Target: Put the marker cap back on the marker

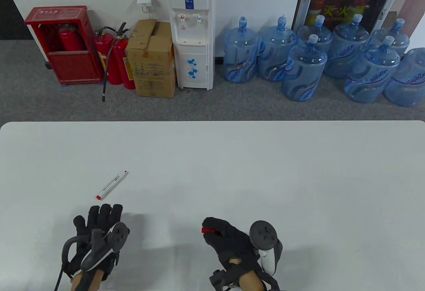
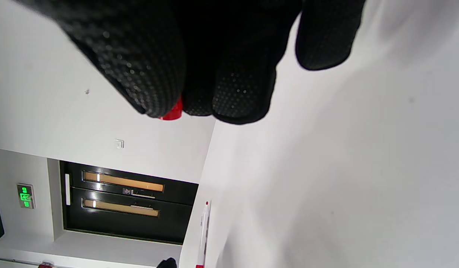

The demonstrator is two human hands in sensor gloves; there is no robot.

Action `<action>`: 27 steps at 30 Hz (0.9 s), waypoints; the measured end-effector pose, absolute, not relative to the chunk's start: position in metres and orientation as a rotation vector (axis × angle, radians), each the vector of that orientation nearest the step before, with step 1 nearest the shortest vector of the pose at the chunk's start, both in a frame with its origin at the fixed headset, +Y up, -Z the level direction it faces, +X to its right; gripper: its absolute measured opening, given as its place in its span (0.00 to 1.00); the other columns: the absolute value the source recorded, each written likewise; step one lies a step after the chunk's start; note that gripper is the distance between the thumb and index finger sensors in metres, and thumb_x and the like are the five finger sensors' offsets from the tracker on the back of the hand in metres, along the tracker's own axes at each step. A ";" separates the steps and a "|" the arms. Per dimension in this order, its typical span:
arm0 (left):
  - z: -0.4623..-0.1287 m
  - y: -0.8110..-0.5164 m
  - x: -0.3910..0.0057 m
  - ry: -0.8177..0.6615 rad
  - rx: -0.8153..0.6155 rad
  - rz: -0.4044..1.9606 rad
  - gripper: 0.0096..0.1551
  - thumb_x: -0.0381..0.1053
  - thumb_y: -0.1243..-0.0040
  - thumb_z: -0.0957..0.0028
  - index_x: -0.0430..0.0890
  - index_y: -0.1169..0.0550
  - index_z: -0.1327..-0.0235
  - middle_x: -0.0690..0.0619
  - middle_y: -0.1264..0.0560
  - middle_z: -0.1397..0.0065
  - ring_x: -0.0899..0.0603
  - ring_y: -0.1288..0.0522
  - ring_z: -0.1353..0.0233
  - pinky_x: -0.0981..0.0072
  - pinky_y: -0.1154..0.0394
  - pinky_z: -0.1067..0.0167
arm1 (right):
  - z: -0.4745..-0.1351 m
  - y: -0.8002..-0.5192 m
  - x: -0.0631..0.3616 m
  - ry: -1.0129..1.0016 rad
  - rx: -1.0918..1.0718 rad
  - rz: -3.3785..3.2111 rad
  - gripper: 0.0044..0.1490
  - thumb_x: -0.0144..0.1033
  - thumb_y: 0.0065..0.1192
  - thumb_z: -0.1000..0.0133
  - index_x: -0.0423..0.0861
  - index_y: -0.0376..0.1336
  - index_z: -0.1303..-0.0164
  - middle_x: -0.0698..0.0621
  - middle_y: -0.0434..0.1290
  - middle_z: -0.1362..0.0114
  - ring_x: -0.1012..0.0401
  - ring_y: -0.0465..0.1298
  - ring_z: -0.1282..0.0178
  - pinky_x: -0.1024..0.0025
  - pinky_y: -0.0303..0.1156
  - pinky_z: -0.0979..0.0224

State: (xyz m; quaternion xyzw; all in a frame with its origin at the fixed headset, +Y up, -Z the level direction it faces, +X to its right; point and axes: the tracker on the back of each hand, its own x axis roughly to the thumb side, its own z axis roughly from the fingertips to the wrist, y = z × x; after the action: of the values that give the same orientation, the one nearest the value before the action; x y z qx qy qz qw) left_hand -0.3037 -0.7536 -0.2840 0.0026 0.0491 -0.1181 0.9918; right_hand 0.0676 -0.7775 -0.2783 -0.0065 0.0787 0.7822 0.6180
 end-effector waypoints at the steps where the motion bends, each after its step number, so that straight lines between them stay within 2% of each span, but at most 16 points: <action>1: -0.284 -0.754 -0.305 0.103 -0.004 -0.237 0.46 0.70 0.55 0.53 0.60 0.47 0.20 0.50 0.39 0.12 0.35 0.40 0.12 0.27 0.47 0.24 | -0.278 -0.778 0.067 0.186 -0.019 1.799 0.27 0.44 0.74 0.54 0.64 0.71 0.43 0.58 0.79 0.33 0.61 0.83 0.45 0.46 0.71 0.27; 13: -0.293 -0.749 -0.332 0.235 -0.011 -0.190 0.48 0.71 0.55 0.53 0.60 0.52 0.19 0.48 0.44 0.10 0.33 0.46 0.11 0.27 0.50 0.24 | -0.276 -0.776 0.067 0.182 -0.030 1.774 0.27 0.46 0.73 0.54 0.63 0.71 0.42 0.57 0.80 0.34 0.61 0.83 0.46 0.46 0.71 0.27; 19: -0.317 -0.748 -0.348 0.308 -0.027 -0.171 0.48 0.71 0.51 0.53 0.60 0.50 0.19 0.49 0.42 0.11 0.34 0.44 0.11 0.28 0.49 0.24 | -0.277 -0.777 0.068 0.181 -0.029 1.790 0.27 0.46 0.72 0.53 0.63 0.71 0.42 0.57 0.80 0.35 0.61 0.84 0.46 0.46 0.72 0.27; 27: -0.362 -0.752 -0.349 0.326 -0.072 -0.322 0.47 0.70 0.50 0.54 0.61 0.47 0.20 0.51 0.39 0.12 0.36 0.40 0.12 0.29 0.47 0.24 | -0.278 -0.774 0.075 0.162 -0.049 1.777 0.27 0.46 0.72 0.53 0.62 0.71 0.41 0.57 0.80 0.35 0.61 0.83 0.46 0.46 0.72 0.27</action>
State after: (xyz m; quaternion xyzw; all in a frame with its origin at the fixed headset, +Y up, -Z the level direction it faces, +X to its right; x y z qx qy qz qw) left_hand -0.3494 -0.7519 -0.3619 -0.0358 0.1616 -0.1598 0.9732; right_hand 0.0751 -0.7741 -0.2780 -0.0212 0.0707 0.7752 0.6274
